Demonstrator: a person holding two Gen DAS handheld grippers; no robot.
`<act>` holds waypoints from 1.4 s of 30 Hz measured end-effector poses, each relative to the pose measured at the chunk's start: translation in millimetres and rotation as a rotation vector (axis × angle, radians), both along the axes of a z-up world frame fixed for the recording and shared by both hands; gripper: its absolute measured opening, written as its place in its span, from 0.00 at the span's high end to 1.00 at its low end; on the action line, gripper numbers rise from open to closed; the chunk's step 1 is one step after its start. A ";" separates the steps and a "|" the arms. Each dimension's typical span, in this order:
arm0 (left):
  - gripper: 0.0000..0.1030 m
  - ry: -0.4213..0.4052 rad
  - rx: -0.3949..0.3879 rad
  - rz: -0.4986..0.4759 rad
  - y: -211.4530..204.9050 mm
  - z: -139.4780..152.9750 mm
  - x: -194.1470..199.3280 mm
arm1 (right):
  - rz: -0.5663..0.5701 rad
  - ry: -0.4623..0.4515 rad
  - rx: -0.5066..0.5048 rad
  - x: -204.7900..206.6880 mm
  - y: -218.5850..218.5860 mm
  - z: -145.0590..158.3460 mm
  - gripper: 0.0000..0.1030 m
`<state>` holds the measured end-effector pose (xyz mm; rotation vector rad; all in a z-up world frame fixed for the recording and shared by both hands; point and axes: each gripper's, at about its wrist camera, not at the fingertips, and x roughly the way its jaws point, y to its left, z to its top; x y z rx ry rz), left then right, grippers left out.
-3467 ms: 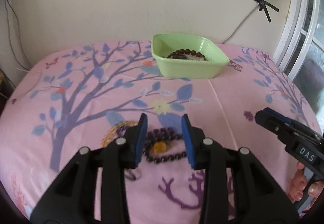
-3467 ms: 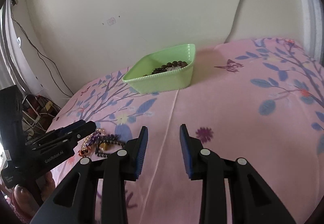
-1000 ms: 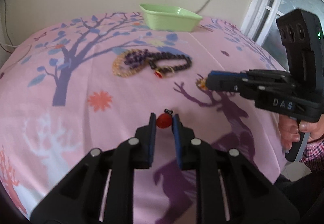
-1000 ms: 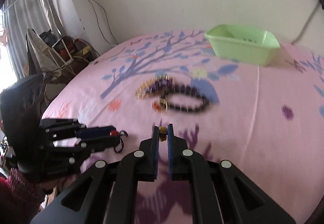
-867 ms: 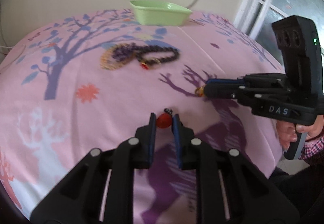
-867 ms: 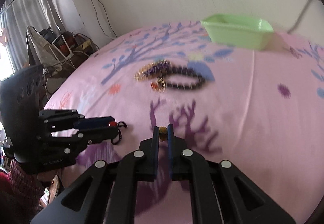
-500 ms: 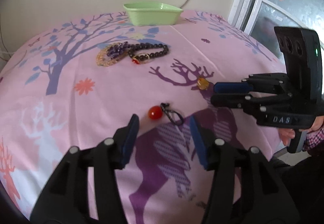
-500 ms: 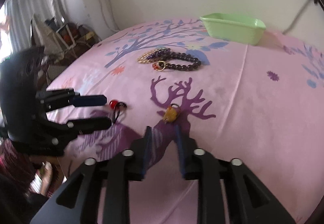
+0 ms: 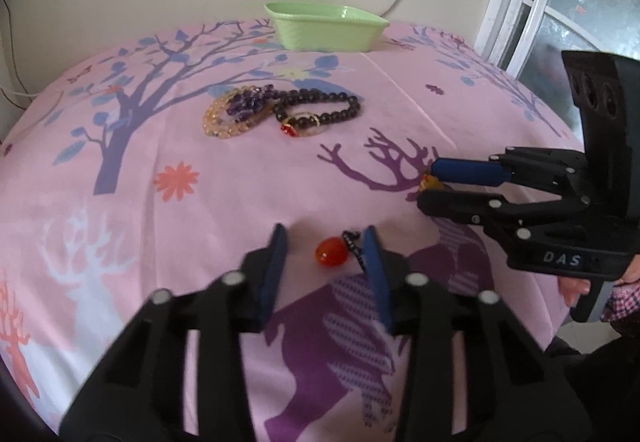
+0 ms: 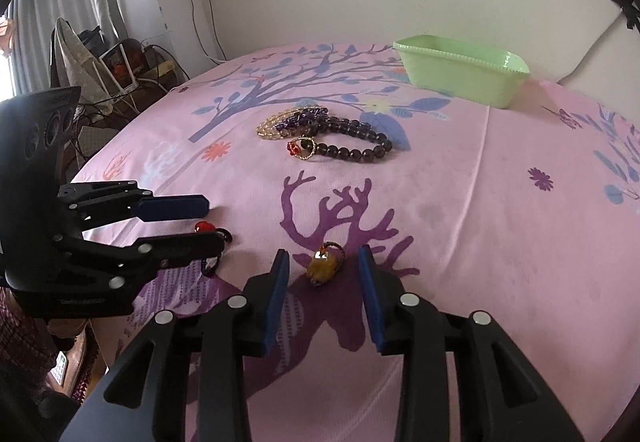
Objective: Organize jewelry
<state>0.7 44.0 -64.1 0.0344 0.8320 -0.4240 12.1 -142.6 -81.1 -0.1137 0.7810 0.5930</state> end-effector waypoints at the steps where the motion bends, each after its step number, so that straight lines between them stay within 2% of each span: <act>1: 0.76 0.000 -0.002 0.004 -0.1 -0.2 0.4 | 0.002 0.001 0.002 -0.3 -0.9 -0.3 0.92; 3: 0.84 0.001 -0.008 0.007 0.2 -0.7 0.4 | 0.007 -0.005 -0.008 -1.3 -0.8 -0.4 0.95; 4: 0.84 -0.001 -0.008 0.008 0.0 -0.8 -0.1 | 0.007 -0.015 -0.024 -2.7 0.6 -0.5 1.00; 5: 0.85 -0.003 -0.008 0.007 -0.7 -0.8 -0.8 | 0.003 -0.031 -0.052 -4.6 1.9 -0.8 1.00; 11: 0.85 0.014 -0.023 -0.042 -19.1 -1.2 -7.7 | 0.004 -0.040 -0.045 -11.2 -8.7 -3.0 1.00; 19: 0.85 0.048 -0.068 -0.166 -70.6 -1.6 -9.2 | -0.098 -0.029 -0.009 -24.6 -59.9 -3.7 1.00; 26: 0.85 0.052 -0.049 -0.267 -122.9 1.5 1.4 | -0.168 -0.014 0.028 -28.0 -97.0 -4.0 1.00; 30: 0.85 0.077 -0.081 -0.267 -127.9 9.6 27.9 | -0.183 -0.027 0.069 -10.2 -111.0 11.2 1.00; 34: 0.85 0.063 -0.120 -0.236 -117.3 36.0 68.7 | -0.167 -0.066 0.098 21.6 -113.2 35.4 1.00; 39: 0.85 0.026 -0.156 -0.158 -98.6 80.8 140.6 | -0.162 -0.089 0.190 92.4 -115.4 70.7 1.00; 42: 0.85 0.016 -0.168 -0.112 -90.1 104.0 186.6 | -0.176 -0.072 0.233 141.8 -116.2 89.3 1.00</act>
